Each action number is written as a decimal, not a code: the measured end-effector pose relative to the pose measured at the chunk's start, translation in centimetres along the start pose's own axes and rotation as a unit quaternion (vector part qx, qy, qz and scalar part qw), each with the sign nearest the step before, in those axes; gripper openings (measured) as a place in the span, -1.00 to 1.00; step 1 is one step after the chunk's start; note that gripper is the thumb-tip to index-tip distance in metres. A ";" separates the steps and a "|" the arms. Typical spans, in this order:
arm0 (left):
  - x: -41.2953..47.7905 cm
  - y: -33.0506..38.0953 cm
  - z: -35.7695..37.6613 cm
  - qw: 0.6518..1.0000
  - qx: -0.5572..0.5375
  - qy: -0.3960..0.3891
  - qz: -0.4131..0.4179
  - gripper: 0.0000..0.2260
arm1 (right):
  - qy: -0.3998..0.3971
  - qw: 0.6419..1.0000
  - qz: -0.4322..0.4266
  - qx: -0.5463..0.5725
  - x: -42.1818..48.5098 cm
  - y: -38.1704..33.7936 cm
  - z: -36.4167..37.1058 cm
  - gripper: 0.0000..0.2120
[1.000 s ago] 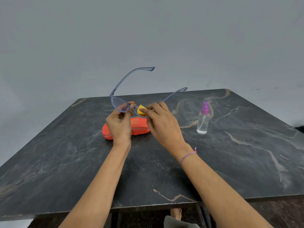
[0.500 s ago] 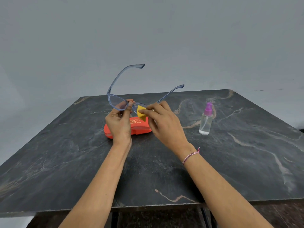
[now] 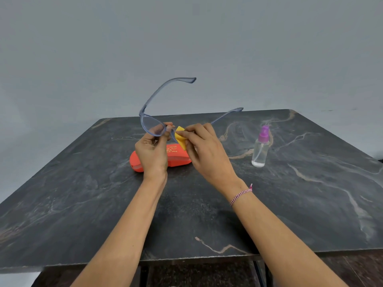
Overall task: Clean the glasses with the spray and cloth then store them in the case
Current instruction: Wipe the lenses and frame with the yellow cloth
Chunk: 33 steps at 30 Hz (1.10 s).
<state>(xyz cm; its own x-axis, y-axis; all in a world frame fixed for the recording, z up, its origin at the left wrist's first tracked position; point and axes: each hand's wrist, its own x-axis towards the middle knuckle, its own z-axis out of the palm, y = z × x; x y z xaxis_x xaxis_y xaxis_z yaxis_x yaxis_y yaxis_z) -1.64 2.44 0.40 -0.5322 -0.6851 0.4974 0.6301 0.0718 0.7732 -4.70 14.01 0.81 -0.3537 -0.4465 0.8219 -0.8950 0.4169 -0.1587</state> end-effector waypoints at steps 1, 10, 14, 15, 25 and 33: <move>0.1 -0.1 -0.1 1.000 -0.001 0.002 0.000 -0.94 | 0.004 1.000 0.002 -0.013 0.0 0.1 -0.1 -0.68; -0.3 -0.1 0.2 0.999 0.029 -0.034 0.006 -0.94 | 0.026 0.999 0.024 -0.015 0.0 0.2 0.5 -0.68; -0.3 -0.1 0.2 0.999 0.025 -0.038 -0.001 -0.92 | 0.051 0.998 0.032 0.035 0.0 0.5 0.4 -0.71; -0.2 -0.1 0.2 0.999 0.022 -0.036 -0.003 -0.91 | 0.051 0.997 0.031 0.046 0.0 0.6 0.3 -0.73; -0.3 -0.4 0.2 0.998 0.052 -0.031 -0.004 -0.92 | 0.036 0.999 0.028 -0.025 0.0 0.9 -0.3 -0.86; -1.2 -0.5 0.7 0.993 0.090 -0.074 0.018 -0.87 | 0.117 0.969 0.093 -0.195 0.2 0.7 -0.8 -0.85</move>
<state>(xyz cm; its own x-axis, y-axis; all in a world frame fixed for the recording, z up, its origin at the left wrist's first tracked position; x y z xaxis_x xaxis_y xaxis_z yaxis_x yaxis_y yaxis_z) -1.70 3.76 -0.35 -0.5972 -0.5669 0.5675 0.5459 0.2311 0.8053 -5.18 14.87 1.30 -0.3874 -0.1625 0.9075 -0.6346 0.7610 -0.1347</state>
